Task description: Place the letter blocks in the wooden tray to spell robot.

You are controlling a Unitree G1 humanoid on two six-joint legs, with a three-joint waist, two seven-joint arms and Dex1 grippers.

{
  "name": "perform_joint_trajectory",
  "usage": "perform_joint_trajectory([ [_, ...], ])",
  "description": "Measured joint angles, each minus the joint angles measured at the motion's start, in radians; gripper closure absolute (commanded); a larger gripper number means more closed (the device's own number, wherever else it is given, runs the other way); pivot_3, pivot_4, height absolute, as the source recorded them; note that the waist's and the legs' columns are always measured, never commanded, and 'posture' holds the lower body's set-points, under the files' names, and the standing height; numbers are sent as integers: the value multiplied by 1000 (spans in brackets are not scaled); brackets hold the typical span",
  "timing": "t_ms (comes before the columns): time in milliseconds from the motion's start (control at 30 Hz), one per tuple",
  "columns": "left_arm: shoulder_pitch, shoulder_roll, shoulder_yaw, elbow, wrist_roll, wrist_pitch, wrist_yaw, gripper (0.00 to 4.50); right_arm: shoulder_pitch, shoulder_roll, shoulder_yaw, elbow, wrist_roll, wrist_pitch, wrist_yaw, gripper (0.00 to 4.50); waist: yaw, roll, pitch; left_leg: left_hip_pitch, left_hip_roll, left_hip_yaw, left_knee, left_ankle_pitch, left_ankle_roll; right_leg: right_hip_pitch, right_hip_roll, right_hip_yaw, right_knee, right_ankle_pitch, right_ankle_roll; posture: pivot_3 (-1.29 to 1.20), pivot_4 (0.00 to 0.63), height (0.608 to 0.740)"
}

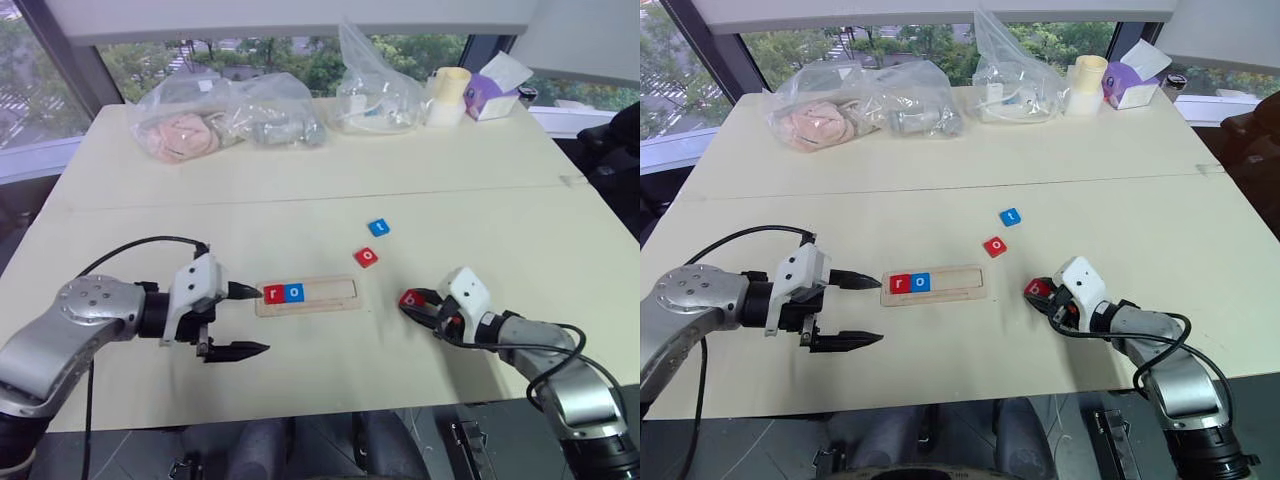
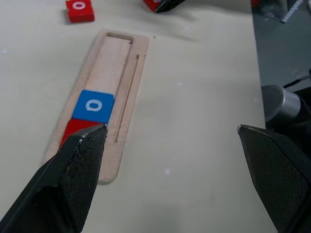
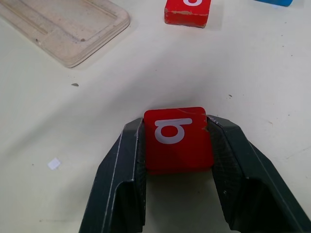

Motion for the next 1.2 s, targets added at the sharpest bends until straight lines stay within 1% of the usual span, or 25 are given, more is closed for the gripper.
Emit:
perform_joint_trajectory([
  [100,5,0,21,9,-1,-1,5,0,-47,0,6,-7,22,27,7,3293,-4,0,0,0,0,0,0,0,0,-1,0,0,1,0,0,0,150,740],
  [200,6,1,43,54,1,-15,1,0,-180,12,53,-39,79,65,53,3293,-9,0,0,1,2,1,0,0,0,-2,2,1,3,0,-1,0,150,740],
  [300,4,2,44,106,23,-44,-15,0,-326,47,131,-31,108,66,114,3293,-6,0,0,1,3,0,0,0,0,-2,4,0,3,1,-1,0,150,740],
  [400,-2,2,47,131,32,-49,-16,0,-436,91,226,62,102,12,190,3293,0,0,0,1,2,0,0,0,0,-1,3,0,2,1,-1,0,150,740],
  [500,3,2,52,130,36,-50,-14,0,-477,100,305,174,67,-70,264,3293,0,0,0,0,0,2,0,0,0,-1,1,1,1,1,-1,0,150,740],
  [667,25,-2,60,105,35,-43,8,0,-534,108,380,351,11,-214,398,3293,-5,0,0,1,1,2,0,0,0,-1,2,1,3,2,1,0,150,740],
  [733,32,-7,62,97,33,-40,18,0,-570,122,391,418,-5,-258,437,3293,-7,0,0,2,2,2,0,1,-1,-2,3,1,5,2,0,0,150,740],
  [833,42,-14,64,71,29,-35,36,0,-625,150,398,510,-27,-311,476,3293,-9,0,0,3,2,2,0,1,-2,-2,4,1,7,2,0,0,150,740],
  [967,71,-22,72,49,23,-19,61,0,-666,187,414,584,-48,-354,517,3293,-8,0,0,3,2,2,0,1,-2,-2,4,1,7,2,0,0,150,740],
  [1200,91,-36,77,29,22,-18,99,0,-706,242,427,705,-105,-412,524,3293,-7,0,0,4,2,2,0,3,-4,-2,4,2,9,2,0,0,150,740],
])
